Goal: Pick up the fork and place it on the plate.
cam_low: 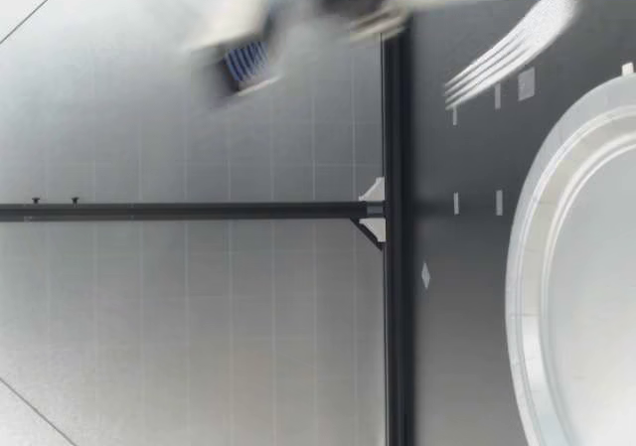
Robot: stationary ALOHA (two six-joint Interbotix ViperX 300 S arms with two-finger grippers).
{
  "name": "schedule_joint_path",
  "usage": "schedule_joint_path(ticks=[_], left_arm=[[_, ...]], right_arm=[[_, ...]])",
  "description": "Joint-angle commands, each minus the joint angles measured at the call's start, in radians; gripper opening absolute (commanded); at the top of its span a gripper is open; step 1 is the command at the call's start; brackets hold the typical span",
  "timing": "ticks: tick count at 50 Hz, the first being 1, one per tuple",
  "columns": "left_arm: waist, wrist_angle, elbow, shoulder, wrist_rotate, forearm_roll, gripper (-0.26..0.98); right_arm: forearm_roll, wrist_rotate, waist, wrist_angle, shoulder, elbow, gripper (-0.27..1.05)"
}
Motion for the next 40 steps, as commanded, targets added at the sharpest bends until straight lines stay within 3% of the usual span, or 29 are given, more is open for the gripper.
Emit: schedule_joint_path(ticks=[1, 6, 10, 16, 20, 30, 40], left_arm=[[0.000, -0.063, -0.021, 0.015, -0.006, -0.009, 0.16], [0.000, -0.095, -0.049, 0.057, -0.012, -0.011, 0.20], [0.000, -0.097, -0.091, 0.107, -0.017, -0.009, 0.30], [0.000, -0.106, -0.147, 0.169, -0.020, -0.009, 0.66], [0.000, -0.132, -0.170, 0.184, -0.017, -0.009, 0.82], [0.000, -0.316, -0.178, 0.222, -0.012, 0.005, 0.69], [-0.002, -0.370, -0.229, 0.337, -0.014, 0.020, 0.68]], right_arm=[[-0.186, -0.146, 0.002, -0.002, -0.147, -0.238, 0.00], [-0.284, -0.291, -0.002, -0.035, -0.192, -0.353, 0.00], [-0.299, -0.388, -0.002, -0.109, -0.202, -0.391, 0.00], [-0.299, -0.482, -0.002, -0.250, -0.202, -0.393, 0.00], [-0.308, -0.555, 0.000, -0.388, -0.202, -0.374, 0.00], [-0.308, -0.660, -0.034, -0.761, -0.199, -0.267, 0.00], [-0.307, -0.658, -0.097, -1.088, -0.141, -0.161, 0.00]])
